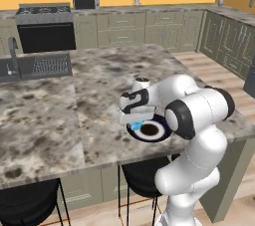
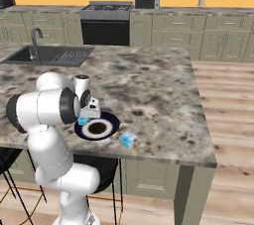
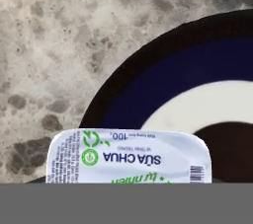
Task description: Place two yogurt containers on each plate.
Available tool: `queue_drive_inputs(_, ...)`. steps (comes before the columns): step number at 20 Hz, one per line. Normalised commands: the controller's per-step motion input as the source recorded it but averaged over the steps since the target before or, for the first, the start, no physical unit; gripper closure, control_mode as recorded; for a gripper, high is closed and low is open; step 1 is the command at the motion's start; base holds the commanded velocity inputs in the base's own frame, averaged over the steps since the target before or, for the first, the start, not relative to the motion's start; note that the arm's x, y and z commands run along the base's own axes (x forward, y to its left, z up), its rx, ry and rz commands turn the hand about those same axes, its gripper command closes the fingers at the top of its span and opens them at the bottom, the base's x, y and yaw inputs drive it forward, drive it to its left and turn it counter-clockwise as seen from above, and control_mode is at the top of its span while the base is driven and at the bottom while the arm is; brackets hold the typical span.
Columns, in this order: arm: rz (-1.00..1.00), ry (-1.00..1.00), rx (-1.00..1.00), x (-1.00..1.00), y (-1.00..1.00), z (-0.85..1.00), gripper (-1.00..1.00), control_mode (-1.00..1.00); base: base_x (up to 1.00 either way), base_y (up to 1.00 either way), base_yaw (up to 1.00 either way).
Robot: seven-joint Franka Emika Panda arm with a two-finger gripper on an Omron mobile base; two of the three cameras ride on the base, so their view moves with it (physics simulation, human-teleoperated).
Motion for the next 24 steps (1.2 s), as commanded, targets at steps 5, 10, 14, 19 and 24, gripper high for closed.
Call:
queue_drive_inputs(5,-0.03,0.05,-0.01,0.04,-0.13,-0.32,1.0,-1.0,0.0,0.0,0.0)
queue_drive_inputs(10,-0.01,0.02,-0.01,0.01,-0.02,-0.07,-1.0,-1.0,0.0,0.0,0.0)
queue_drive_inputs(14,0.0,0.0,-0.01,0.01,0.0,0.04,-1.0,-1.0,0.0,0.0,0.0)
queue_drive_inputs(19,0.0,0.0,0.0,-0.04,-0.12,0.14,-1.0,-1.0,0.0,0.0,0.0)
queue_drive_inputs(24,0.0,-0.05,0.04,-0.34,-0.19,0.56,-1.0,-1.0,0.0,0.0,0.0)
